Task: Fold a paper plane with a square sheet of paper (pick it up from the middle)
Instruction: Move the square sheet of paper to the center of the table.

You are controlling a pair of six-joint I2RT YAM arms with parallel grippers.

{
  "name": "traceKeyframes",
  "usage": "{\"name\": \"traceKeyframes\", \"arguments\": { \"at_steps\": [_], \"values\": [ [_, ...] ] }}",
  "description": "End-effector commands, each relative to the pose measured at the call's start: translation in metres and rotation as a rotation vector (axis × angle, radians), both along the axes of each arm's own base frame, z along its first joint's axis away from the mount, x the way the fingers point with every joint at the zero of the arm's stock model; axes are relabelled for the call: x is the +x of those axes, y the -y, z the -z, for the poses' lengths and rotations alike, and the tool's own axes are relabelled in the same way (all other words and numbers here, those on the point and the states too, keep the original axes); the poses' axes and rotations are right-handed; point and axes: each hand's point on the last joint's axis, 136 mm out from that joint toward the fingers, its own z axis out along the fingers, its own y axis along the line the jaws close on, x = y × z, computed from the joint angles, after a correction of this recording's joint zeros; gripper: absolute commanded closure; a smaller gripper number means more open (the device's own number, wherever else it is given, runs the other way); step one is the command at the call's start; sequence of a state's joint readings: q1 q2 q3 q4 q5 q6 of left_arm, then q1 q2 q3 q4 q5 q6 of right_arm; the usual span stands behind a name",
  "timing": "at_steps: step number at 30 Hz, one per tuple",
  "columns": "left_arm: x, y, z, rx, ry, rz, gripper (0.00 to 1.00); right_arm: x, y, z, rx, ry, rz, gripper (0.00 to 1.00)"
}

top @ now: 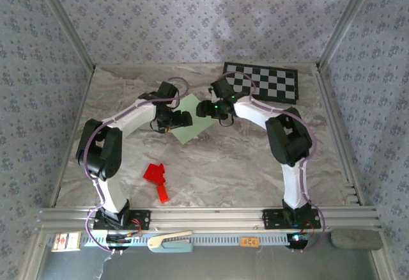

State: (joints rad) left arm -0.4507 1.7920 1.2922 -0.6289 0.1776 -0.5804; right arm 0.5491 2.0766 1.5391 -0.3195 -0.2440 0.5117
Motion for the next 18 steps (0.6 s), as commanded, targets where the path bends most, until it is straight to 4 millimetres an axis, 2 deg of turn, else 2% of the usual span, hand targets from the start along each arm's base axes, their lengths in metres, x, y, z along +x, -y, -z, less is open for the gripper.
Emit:
{"name": "traceKeyframes", "arguments": {
  "at_steps": [1, 5, 9, 12, 15, 18],
  "values": [
    [0.011, -0.012, -0.016, -0.008, 0.065, -0.118, 0.13, 0.006, -0.012, 0.01, -0.04, -0.039, -0.033, 0.3],
    [0.01, -0.018, -0.014, -0.012, 0.059, -0.155, 0.11, 0.015, -0.027, 0.025, -0.07, -0.065, -0.054, 0.3],
    [0.009, -0.022, -0.012, -0.013, 0.048, -0.181, 0.1, 0.015, -0.025, 0.041, -0.128, -0.097, -0.039, 0.29],
    [0.009, -0.024, -0.011, -0.013, 0.045, -0.194, 0.09, 0.011, -0.013, 0.05, -0.183, -0.122, -0.011, 0.28],
    [0.009, -0.024, -0.011, -0.02, 0.046, -0.204, 0.08, -0.004, 0.009, 0.06, -0.259, -0.177, 0.044, 0.28],
    [0.01, -0.023, -0.012, -0.031, 0.049, -0.207, 0.07, -0.029, 0.033, 0.062, -0.288, -0.262, 0.153, 0.28]
  ]
}}
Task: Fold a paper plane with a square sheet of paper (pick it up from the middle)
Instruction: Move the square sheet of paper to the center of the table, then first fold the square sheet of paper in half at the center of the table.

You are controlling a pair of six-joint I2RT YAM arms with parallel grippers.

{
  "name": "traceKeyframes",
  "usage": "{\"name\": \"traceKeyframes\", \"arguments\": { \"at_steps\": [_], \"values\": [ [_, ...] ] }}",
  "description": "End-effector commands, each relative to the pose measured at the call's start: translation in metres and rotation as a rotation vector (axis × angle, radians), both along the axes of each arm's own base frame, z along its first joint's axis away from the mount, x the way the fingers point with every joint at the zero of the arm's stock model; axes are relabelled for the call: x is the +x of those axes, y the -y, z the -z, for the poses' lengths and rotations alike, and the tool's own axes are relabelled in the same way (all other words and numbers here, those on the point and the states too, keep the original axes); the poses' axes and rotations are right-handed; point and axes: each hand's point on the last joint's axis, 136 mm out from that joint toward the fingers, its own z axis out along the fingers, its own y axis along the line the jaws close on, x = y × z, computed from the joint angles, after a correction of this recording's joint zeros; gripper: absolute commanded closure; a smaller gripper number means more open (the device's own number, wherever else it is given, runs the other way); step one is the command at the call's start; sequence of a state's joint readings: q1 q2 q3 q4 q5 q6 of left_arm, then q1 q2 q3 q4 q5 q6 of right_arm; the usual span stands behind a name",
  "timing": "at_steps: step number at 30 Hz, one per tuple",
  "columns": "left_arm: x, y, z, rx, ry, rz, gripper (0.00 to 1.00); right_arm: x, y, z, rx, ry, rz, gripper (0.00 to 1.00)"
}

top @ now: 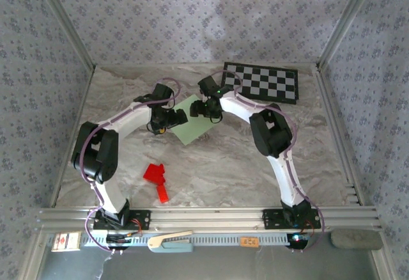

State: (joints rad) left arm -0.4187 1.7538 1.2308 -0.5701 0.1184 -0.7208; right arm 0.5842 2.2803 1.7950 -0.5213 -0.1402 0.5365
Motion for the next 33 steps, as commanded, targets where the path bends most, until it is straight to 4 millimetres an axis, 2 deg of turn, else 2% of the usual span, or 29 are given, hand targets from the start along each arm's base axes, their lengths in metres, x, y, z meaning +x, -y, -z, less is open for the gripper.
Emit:
{"name": "traceKeyframes", "arguments": {
  "at_steps": [1, 5, 9, 10, 12, 14, 18, 19, 22, 24, 27, 30, 33],
  "values": [
    [0.002, 0.0, -0.015, -0.03, 0.039, -0.02, 0.06, -0.052, 0.051, 0.021, -0.139, -0.191, 0.164, 0.27],
    [0.001, 0.005, -0.017, -0.036, 0.048, -0.009, 0.06, -0.095, 0.074, 0.015, -0.097, -0.273, 0.316, 0.25],
    [-0.003, 0.014, -0.018, -0.041, 0.055, 0.003, 0.05, -0.126, 0.091, 0.009, -0.025, -0.351, 0.488, 0.25],
    [-0.004, 0.017, -0.017, -0.047, 0.055, 0.0, 0.05, -0.132, 0.086, 0.008, 0.029, -0.368, 0.525, 0.25],
    [-0.007, 0.026, -0.017, -0.074, 0.052, -0.002, 0.05, -0.155, 0.077, 0.011, 0.105, -0.418, 0.554, 0.26],
    [-0.012, 0.036, -0.016, -0.097, 0.044, 0.001, 0.05, -0.164, 0.072, 0.005, 0.142, -0.431, 0.561, 0.26],
    [-0.024, 0.056, -0.015, -0.126, 0.031, -0.002, 0.05, -0.147, 0.071, -0.029, 0.271, -0.321, 0.546, 0.25],
    [-0.028, 0.061, -0.015, -0.132, 0.029, -0.001, 0.05, -0.143, 0.076, -0.038, 0.279, -0.279, 0.541, 0.24],
    [-0.039, 0.079, -0.017, -0.14, 0.03, 0.01, 0.05, -0.134, 0.107, -0.056, 0.21, -0.142, 0.533, 0.2],
    [-0.046, 0.094, -0.017, -0.135, 0.026, 0.032, 0.05, -0.133, 0.134, -0.059, 0.139, -0.096, 0.544, 0.18],
    [-0.053, 0.115, -0.009, -0.137, -0.008, 0.072, 0.05, -0.124, 0.162, -0.059, 0.115, -0.06, 0.563, 0.16],
    [-0.06, 0.129, 0.007, -0.15, -0.072, 0.097, 0.07, -0.118, 0.176, -0.056, 0.13, -0.07, 0.572, 0.16],
    [-0.064, 0.131, 0.02, -0.139, -0.119, 0.108, 0.07, -0.115, 0.183, -0.055, 0.13, -0.068, 0.573, 0.16]
  ]
}}
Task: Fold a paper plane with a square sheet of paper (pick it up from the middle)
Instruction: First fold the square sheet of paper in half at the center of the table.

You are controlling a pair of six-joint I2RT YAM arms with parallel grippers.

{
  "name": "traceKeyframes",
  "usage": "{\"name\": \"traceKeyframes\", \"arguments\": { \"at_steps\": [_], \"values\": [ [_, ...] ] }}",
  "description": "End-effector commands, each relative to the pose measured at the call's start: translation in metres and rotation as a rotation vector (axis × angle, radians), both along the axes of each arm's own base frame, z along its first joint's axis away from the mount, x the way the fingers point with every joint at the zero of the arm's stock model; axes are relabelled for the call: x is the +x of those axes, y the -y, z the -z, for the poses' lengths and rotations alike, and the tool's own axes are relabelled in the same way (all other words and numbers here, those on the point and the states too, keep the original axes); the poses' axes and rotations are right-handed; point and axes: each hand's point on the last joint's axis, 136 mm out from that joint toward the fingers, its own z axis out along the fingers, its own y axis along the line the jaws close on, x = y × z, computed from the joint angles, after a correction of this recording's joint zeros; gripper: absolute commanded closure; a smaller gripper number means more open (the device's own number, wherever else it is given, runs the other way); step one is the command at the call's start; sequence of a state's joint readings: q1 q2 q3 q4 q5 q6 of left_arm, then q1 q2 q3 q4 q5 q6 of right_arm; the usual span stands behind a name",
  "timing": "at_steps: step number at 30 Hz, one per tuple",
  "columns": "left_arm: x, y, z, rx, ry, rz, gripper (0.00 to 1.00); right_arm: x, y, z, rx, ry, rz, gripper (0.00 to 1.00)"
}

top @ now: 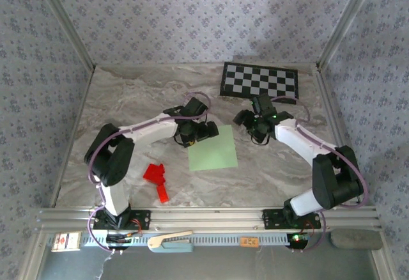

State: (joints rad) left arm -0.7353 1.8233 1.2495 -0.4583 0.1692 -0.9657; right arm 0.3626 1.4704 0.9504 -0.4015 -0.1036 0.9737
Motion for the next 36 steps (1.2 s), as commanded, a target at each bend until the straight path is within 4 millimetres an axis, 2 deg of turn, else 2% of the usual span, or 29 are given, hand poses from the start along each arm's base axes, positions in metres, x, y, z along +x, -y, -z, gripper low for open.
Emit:
{"name": "traceKeyframes", "arguments": {
  "at_steps": [1, 8, 14, 17, 21, 25, 28, 30, 36],
  "values": [
    [-0.005, 0.003, 0.015, 0.01, -0.073, 0.002, 0.07, -0.006, 0.008, 0.01, -0.043, -0.021, -0.041, 0.16],
    [-0.01, -0.012, 0.038, 0.127, -0.122, 0.072, 0.07, -0.005, 0.014, 0.014, -0.051, -0.037, -0.036, 0.16],
    [0.004, -0.041, 0.055, 0.237, -0.131, 0.111, 0.08, -0.002, 0.019, 0.016, -0.073, -0.038, -0.029, 0.16],
    [0.009, -0.049, 0.052, 0.281, -0.131, 0.158, 0.08, -0.001, 0.023, 0.015, -0.084, -0.038, -0.026, 0.16],
    [0.014, -0.037, 0.027, 0.283, -0.077, 0.208, 0.07, 0.0, 0.029, 0.012, -0.099, -0.043, -0.026, 0.15],
    [0.01, -0.021, 0.011, 0.304, -0.051, 0.232, 0.01, -0.001, 0.037, 0.01, -0.126, -0.052, -0.036, 0.1],
    [0.006, -0.009, 0.011, 0.325, -0.048, 0.246, 0.0, -0.003, 0.043, 0.012, -0.142, -0.063, -0.047, 0.0],
    [0.002, -0.001, 0.014, 0.33, -0.053, 0.256, 0.0, -0.003, 0.046, 0.012, -0.154, -0.055, -0.063, 0.0],
    [0.0, 0.007, 0.026, 0.371, -0.067, 0.28, 0.01, 0.0, 0.055, 0.008, -0.208, -0.022, -0.098, 0.0]
  ]
}}
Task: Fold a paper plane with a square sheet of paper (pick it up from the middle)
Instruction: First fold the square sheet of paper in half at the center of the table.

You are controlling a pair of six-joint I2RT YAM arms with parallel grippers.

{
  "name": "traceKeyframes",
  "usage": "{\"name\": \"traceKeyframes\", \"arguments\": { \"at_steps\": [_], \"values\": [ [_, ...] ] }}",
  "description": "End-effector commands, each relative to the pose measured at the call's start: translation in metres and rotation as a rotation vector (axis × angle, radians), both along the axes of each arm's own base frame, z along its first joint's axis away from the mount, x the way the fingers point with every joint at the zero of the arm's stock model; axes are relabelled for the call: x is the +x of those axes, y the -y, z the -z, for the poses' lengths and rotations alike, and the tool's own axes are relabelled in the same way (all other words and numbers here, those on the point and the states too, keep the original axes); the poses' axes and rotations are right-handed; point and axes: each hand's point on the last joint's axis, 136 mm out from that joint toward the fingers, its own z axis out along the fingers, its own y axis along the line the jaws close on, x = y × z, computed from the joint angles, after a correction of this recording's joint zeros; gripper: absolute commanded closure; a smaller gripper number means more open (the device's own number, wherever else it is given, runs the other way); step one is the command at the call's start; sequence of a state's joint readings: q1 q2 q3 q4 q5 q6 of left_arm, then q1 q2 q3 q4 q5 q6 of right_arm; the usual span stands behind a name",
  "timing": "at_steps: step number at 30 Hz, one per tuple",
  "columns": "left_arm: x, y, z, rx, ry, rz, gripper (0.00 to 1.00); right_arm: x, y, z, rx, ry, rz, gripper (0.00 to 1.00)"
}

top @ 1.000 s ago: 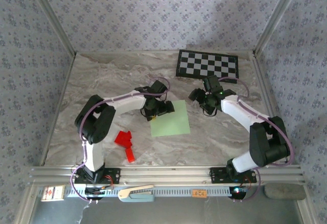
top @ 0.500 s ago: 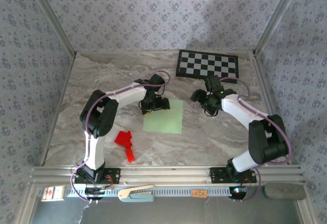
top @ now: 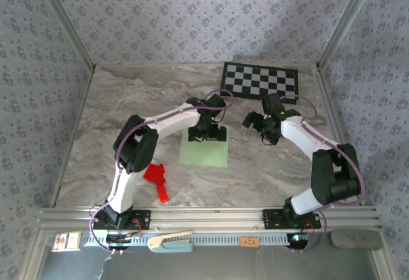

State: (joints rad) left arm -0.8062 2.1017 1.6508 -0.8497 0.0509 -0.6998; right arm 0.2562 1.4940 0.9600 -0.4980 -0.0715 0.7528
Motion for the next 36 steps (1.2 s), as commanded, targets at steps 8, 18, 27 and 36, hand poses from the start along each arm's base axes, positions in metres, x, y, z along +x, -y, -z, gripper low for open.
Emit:
{"name": "traceKeyframes", "arguments": {
  "at_steps": [8, 18, 27, 36],
  "values": [
    [0.003, -0.017, 0.013, 0.145, -0.007, 0.011, 0.04, 0.002, 0.007, -0.004, -0.014, 0.028, -0.035, 0.0],
    [0.001, -0.022, 0.032, 0.18, -0.033, 0.019, 0.11, 0.003, 0.008, -0.004, -0.003, 0.025, -0.026, 0.0],
    [-0.004, -0.026, 0.046, 0.193, -0.048, 0.011, 0.16, 0.002, 0.006, -0.001, 0.007, 0.014, -0.026, 0.01],
    [-0.004, -0.026, 0.045, 0.187, -0.045, 0.004, 0.19, 0.002, 0.007, 0.0, 0.012, 0.013, -0.013, 0.02]
  ]
}}
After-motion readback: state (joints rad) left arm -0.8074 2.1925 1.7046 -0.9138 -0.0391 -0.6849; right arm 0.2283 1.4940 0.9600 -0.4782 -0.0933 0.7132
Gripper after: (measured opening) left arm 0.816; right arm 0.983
